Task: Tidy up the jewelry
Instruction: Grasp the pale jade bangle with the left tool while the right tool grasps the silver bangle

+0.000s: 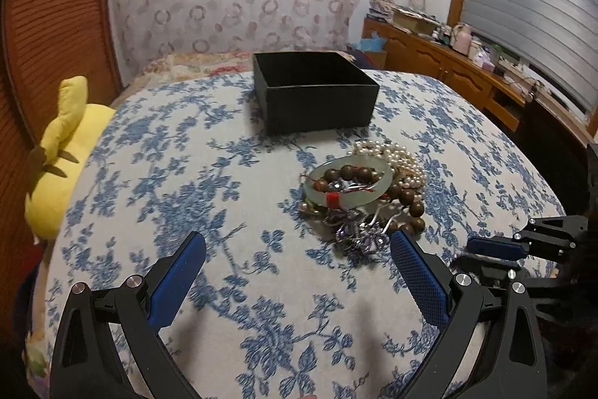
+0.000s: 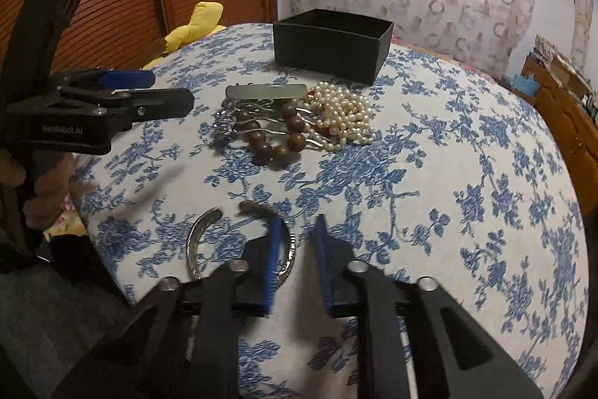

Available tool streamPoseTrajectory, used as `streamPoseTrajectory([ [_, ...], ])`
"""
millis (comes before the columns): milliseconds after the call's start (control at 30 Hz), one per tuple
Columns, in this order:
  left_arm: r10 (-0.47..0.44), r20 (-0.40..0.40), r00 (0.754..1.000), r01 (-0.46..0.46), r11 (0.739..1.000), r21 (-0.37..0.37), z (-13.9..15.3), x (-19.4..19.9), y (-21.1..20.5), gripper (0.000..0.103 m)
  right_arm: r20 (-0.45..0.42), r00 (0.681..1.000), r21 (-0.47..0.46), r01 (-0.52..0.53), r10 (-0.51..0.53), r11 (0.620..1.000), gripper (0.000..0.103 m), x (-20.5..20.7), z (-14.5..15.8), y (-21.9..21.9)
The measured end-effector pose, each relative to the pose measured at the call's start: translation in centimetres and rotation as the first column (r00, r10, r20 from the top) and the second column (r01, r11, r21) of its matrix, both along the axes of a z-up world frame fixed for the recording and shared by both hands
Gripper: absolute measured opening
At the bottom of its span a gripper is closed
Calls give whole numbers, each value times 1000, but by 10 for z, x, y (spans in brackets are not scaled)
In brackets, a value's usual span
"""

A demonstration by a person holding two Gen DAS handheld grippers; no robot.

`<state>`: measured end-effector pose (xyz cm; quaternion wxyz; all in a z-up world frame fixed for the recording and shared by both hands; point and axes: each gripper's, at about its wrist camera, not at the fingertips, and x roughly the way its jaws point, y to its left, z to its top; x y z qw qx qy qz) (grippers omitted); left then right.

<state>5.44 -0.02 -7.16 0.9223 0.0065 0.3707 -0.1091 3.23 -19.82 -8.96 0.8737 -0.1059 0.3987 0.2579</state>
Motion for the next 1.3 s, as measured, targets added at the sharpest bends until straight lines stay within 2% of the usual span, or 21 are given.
streamPoseTrajectory([
  [100, -36, 1, 999, 36, 999, -12, 1, 9, -5, 96, 4, 1000, -1, 5, -5, 1000, 7, 6, 0, -4],
  [233, -76, -12, 997, 75, 997, -30, 3, 20, -12, 86, 15, 999, -4, 30, -30, 1000, 7, 15, 0, -10],
  [433, -124, -59, 991, 121, 991, -61, -2, 42, -23, 81, 34, 998, -16, 54, -53, 998, 7, 24, 2, -13],
  [467, -122, -65, 990, 118, 991, -56, -4, 45, -24, 74, 34, 998, -16, 55, -54, 998, 7, 25, 2, -13],
  [567, -126, -48, 991, 124, 992, -33, -2, 48, -28, 65, 34, 998, -17, 55, -55, 998, 7, 27, 2, -13],
  [800, -192, -19, 981, 192, 981, 5, 5, 42, -40, 60, 36, 998, -7, 56, -56, 998, 7, 29, -1, -12],
  [933, -239, -22, 971, 240, 968, 70, 1, 42, -52, 49, 35, 998, -7, 56, -56, 998, 7, 29, -1, -12],
  [1067, -254, -44, 966, 258, 958, 127, -6, 46, -58, 46, 36, 998, -7, 55, -55, 998, 7, 30, -1, -14],
  [1200, -250, -53, 967, 254, 962, 96, -5, 51, -49, 31, 36, 998, -7, 57, -56, 998, 7, 31, -1, -14],
  [1233, -243, -52, 969, 246, 966, 82, -3, 52, -45, 20, 37, 998, -8, 57, -57, 998, 7, 30, -1, -14],
  [1300, -237, -49, 970, 240, 969, 61, -1, 53, -38, 11, 37, 998, -8, 59, -59, 998, 7, 32, -1, -15],
])
